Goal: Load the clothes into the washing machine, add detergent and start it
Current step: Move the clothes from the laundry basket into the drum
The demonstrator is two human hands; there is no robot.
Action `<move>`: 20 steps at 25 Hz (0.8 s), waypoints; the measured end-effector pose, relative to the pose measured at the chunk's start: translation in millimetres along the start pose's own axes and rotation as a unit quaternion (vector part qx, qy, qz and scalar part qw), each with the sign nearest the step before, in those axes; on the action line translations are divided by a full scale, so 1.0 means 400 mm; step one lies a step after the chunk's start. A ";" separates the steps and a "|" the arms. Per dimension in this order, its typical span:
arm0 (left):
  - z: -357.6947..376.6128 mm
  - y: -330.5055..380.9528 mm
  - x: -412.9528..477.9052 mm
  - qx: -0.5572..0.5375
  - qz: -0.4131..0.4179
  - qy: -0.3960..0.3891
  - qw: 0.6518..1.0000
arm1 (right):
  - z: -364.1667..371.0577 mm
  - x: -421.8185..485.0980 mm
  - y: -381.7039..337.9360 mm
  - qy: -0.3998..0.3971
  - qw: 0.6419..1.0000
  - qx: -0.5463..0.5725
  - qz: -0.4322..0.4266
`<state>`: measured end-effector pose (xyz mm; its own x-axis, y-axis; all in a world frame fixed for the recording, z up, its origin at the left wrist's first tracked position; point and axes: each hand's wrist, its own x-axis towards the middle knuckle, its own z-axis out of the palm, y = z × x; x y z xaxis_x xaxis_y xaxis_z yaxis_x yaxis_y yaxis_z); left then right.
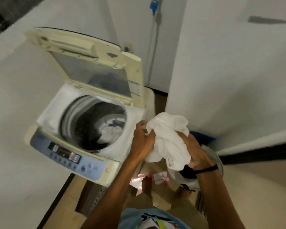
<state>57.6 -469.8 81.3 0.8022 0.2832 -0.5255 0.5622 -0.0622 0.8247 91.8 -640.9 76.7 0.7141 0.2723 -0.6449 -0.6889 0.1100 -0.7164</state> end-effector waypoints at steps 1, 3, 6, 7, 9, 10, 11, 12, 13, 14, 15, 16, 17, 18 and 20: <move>-0.051 0.007 -0.013 -0.042 -0.003 -0.015 0.999 | 0.054 0.008 -0.014 -0.024 1.000 0.010 0.014; -0.161 -0.004 -0.019 -0.198 -0.065 -0.039 0.977 | 0.187 0.030 -0.047 -0.076 0.997 -0.011 0.033; -0.301 -0.010 0.020 -0.285 -0.079 0.030 0.955 | 0.379 0.107 -0.060 -0.124 0.982 -0.138 -0.044; -0.346 -0.015 0.037 -0.272 -0.072 0.086 0.956 | 0.444 0.143 -0.056 -0.124 0.970 -0.185 -0.096; -0.424 -0.029 0.074 -0.269 -0.052 0.184 0.944 | 0.544 0.199 -0.055 -0.113 0.947 -0.258 -0.151; -0.460 -0.039 0.087 -0.265 -0.030 0.220 0.938 | 0.577 0.231 -0.053 -0.113 0.940 -0.279 -0.159; -0.491 -0.049 0.104 -0.258 -0.007 0.237 0.937 | 0.602 0.258 -0.049 -0.120 0.937 -0.284 -0.162; -0.519 -0.063 0.123 -0.252 0.002 0.237 0.938 | 0.624 0.287 -0.041 -0.131 0.942 -0.270 -0.149; -0.539 -0.079 0.144 -0.248 0.008 0.231 0.941 | 0.636 0.321 -0.025 -0.137 0.946 -0.259 -0.136; -0.554 -0.101 0.163 -0.234 -0.005 0.214 0.948 | 0.643 0.351 -0.008 -0.126 0.939 -0.287 -0.140; -0.564 -0.123 0.184 -0.200 -0.034 0.201 0.958 | 0.639 0.388 0.014 -0.098 0.910 -0.370 -0.161; -0.568 -0.144 0.195 -0.160 -0.075 0.193 0.965 | 0.624 0.415 0.037 -0.057 0.873 -0.454 -0.170; -0.565 -0.171 0.209 -0.131 -0.117 0.197 0.965 | 0.601 0.436 0.059 -0.014 0.855 -0.491 -0.165; -0.552 -0.192 0.217 -0.117 -0.146 0.207 0.960 | 0.569 0.449 0.077 0.012 0.847 -0.509 -0.150; -0.507 -0.214 0.231 -0.138 -0.146 0.220 0.955 | 0.491 0.447 0.106 0.017 0.853 -0.501 -0.145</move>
<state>42.9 -244.2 4.7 0.4234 0.6275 -0.6534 0.6257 0.3191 0.7118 166.0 -399.9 -16.8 0.8518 0.3425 -0.3963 -0.0429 -0.7084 -0.7045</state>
